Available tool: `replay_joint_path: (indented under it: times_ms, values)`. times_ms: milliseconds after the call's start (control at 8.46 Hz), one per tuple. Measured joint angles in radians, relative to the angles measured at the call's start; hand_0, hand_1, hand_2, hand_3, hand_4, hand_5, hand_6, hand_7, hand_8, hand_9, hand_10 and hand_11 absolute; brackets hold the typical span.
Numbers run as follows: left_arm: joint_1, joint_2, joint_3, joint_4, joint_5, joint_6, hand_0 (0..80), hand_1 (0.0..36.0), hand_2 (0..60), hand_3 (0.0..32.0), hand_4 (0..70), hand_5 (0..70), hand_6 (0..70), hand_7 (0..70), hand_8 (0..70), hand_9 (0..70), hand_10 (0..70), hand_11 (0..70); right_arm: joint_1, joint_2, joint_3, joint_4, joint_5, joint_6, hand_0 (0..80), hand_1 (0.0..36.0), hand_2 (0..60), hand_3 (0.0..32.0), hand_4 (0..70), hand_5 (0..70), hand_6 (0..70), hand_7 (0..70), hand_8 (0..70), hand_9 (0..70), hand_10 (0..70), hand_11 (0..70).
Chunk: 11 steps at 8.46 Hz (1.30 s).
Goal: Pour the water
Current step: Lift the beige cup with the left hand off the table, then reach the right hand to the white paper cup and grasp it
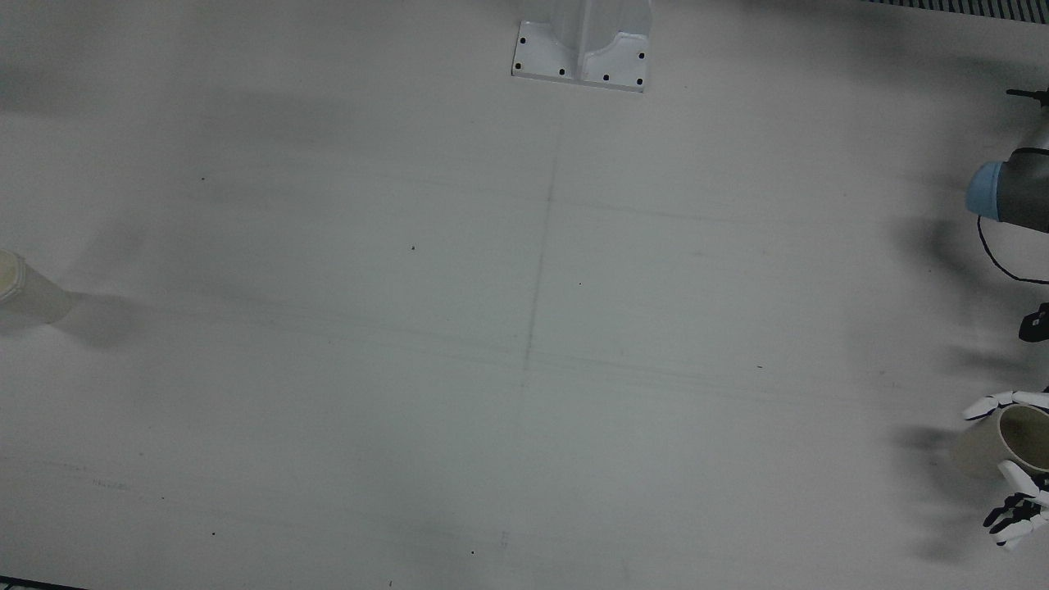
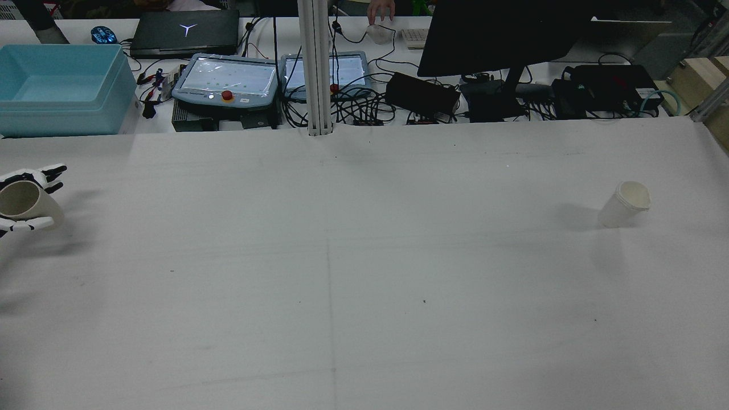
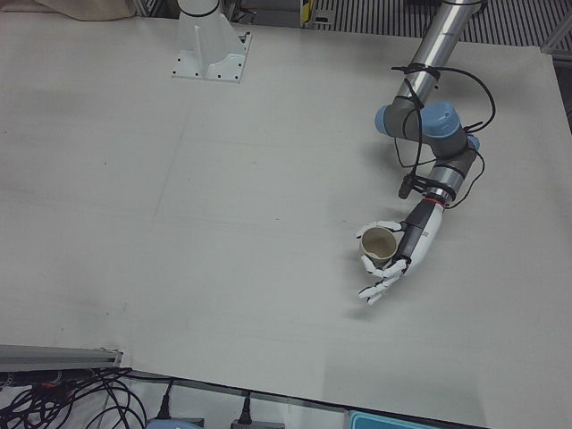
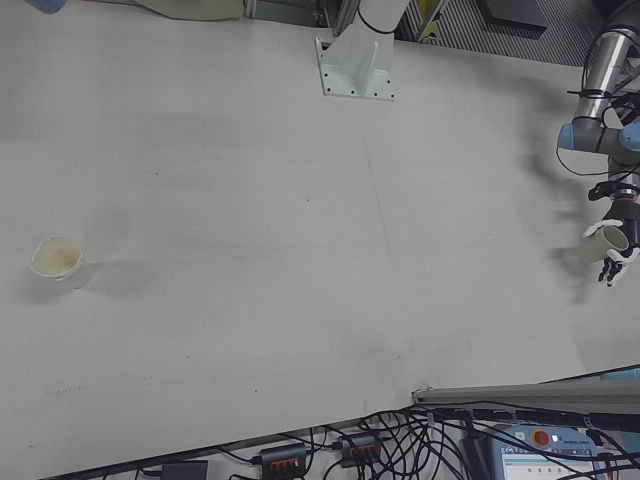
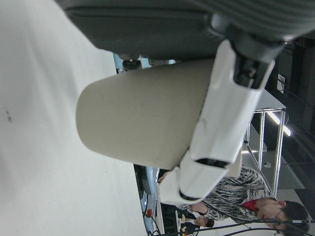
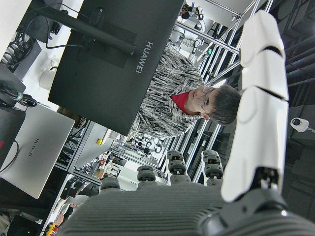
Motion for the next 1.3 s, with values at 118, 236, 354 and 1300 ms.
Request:
replay_joint_path:
  times_ms: [118, 236, 354, 1300]
  values:
    - [-0.001, 0.028, -0.068, 0.033, 0.002, -0.006, 80.0, 36.0, 60.0, 0.0, 36.9, 70.0, 20.3, 14.7, 12.0, 6.2, 7.1, 14.6, 0.001, -0.002, -0.067, 0.082, -0.001, 0.005, 59.4, 25.7, 11.3, 0.0, 6.1, 9.7, 18.6, 11.5, 7.5, 4.5, 0.0, 0.0]
    - [-0.007, 0.047, -0.117, 0.057, 0.005, -0.009, 80.0, 36.0, 60.0, 0.0, 37.1, 70.0, 20.5, 15.1, 12.1, 6.3, 7.0, 14.5, 0.000, -0.002, -0.131, 0.157, -0.001, 0.010, 59.4, 25.9, 11.2, 0.0, 5.5, 9.6, 18.3, 11.5, 6.3, 3.1, 0.0, 0.0]
    - [-0.013, 0.061, -0.161, 0.086, 0.008, -0.014, 80.0, 36.0, 60.0, 0.0, 37.0, 70.0, 20.5, 15.2, 12.0, 6.2, 7.0, 14.5, -0.001, -0.002, -0.199, 0.229, 0.000, 0.013, 59.1, 26.0, 11.5, 0.0, 4.0, 9.5, 17.9, 10.1, 5.5, 2.5, 0.0, 0.0]
    - [-0.012, 0.067, -0.329, 0.261, 0.015, -0.043, 80.0, 36.0, 60.0, 0.0, 35.0, 70.0, 19.4, 14.1, 11.2, 5.3, 6.2, 13.4, -0.052, 0.147, -0.891, 0.745, 0.009, 0.056, 57.4, 25.3, 10.4, 0.0, 0.0, 8.7, 12.0, 0.0, 5.5, 5.0, 0.0, 0.0]
